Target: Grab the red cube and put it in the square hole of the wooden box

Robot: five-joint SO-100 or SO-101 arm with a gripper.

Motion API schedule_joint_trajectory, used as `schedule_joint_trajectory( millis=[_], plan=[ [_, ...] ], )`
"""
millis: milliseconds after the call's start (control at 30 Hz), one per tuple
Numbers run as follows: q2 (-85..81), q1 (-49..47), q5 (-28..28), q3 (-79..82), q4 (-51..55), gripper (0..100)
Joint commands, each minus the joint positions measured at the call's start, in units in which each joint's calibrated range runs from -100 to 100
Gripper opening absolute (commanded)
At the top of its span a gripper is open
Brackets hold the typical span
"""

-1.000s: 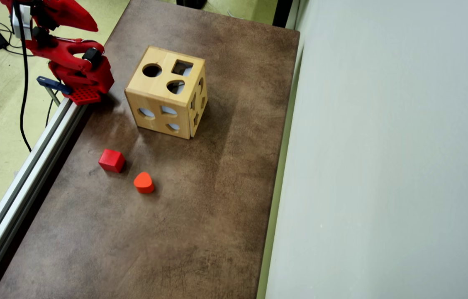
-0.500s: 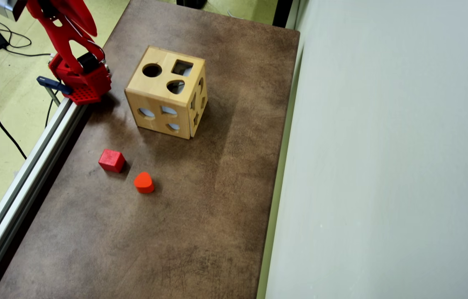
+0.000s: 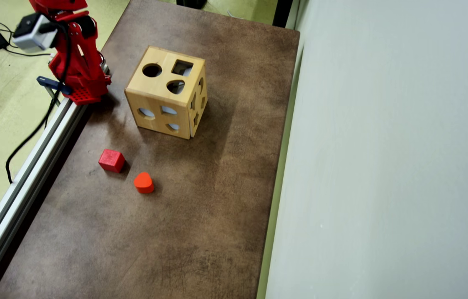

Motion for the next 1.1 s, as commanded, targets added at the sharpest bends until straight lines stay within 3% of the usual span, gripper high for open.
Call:
schedule_joint_trajectory(
  millis=[0,167,533,1067],
  plan=[
    [-0.02,0.95,0.29,12.72,-0.31,2],
    [0.07,0.95,0.24,20.59,-2.72,2],
    [11.96,2.74,0.05,21.66,-18.41,2],
    [13.74,6.38,0.10,21.66,-26.53,2]
  ],
)
